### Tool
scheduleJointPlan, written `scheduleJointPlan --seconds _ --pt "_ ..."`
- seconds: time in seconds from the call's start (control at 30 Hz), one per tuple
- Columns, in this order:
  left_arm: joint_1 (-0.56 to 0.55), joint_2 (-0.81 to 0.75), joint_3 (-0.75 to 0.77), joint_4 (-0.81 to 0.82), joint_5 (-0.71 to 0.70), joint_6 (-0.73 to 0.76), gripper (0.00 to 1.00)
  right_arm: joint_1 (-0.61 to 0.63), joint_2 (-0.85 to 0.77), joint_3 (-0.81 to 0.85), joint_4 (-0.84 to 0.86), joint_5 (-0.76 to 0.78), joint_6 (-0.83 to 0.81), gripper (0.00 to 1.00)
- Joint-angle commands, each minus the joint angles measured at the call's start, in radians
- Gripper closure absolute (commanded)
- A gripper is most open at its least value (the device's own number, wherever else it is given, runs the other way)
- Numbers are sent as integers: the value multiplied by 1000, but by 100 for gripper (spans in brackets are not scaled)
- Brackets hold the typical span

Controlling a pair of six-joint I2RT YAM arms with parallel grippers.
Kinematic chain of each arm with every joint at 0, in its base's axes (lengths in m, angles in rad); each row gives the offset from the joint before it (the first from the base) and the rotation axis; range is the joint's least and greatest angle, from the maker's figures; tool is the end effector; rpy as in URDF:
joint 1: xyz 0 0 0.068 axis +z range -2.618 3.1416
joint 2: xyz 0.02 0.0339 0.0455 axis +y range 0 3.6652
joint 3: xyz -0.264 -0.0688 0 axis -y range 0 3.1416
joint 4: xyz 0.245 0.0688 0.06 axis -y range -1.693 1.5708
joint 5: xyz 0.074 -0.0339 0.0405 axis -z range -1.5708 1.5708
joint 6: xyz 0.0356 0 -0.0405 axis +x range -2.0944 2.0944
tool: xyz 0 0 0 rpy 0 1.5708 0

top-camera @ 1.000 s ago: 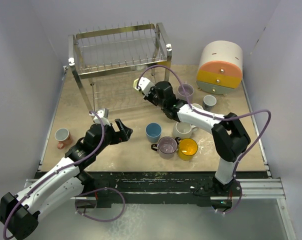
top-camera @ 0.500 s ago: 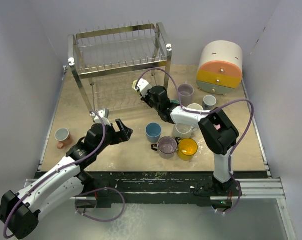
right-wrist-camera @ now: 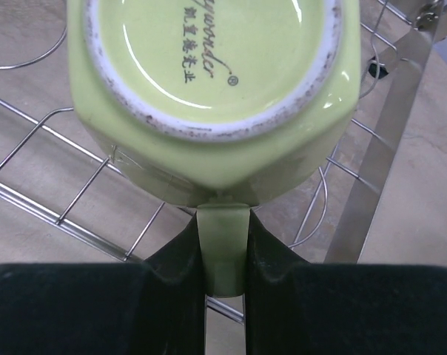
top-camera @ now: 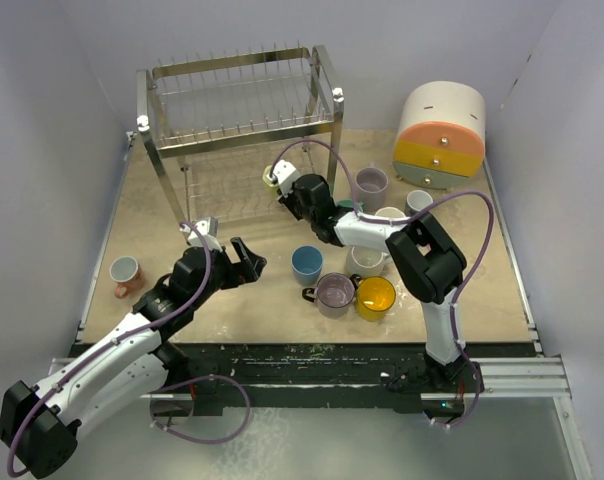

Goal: Load the cups into the dish rack
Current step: Turn the cup upside down in the dish rack.

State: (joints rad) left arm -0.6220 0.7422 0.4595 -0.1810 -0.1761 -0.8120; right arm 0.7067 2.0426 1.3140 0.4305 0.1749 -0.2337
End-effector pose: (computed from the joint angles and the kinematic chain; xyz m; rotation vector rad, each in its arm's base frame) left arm 0.1458 -0.0969 0.2324 -0.3134 2.0806 -0.7134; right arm 0.3592 0.2985 0.1983 -0.7367 1.7160 0.1638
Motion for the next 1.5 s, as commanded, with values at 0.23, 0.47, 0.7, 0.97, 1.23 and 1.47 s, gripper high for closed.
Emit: scheduleJointPlan --seconds 0.23,0.47,0.7,0.97,1.23,1.47 --pt "2 -16 -8 33 -3 -10 4 7 -44 82 29 -46 41 70" --pt "4 -31 -5 23 -2 -11 4 7 -84 78 6 -51 39 61" --pt "3 -46 5 19 8 -10 5 7 -172 45 -21 -81 -29 45" --pt "2 -25 -2 112 62 -2 4 7 -271 29 -207 -330 -110 38" --pt "2 0 -1 162 96 1 3 7 -327 5 -372 -534 -191 38" --pt "3 -10 -1 179 98 2 4 7 -475 -16 -549 -630 -289 38"
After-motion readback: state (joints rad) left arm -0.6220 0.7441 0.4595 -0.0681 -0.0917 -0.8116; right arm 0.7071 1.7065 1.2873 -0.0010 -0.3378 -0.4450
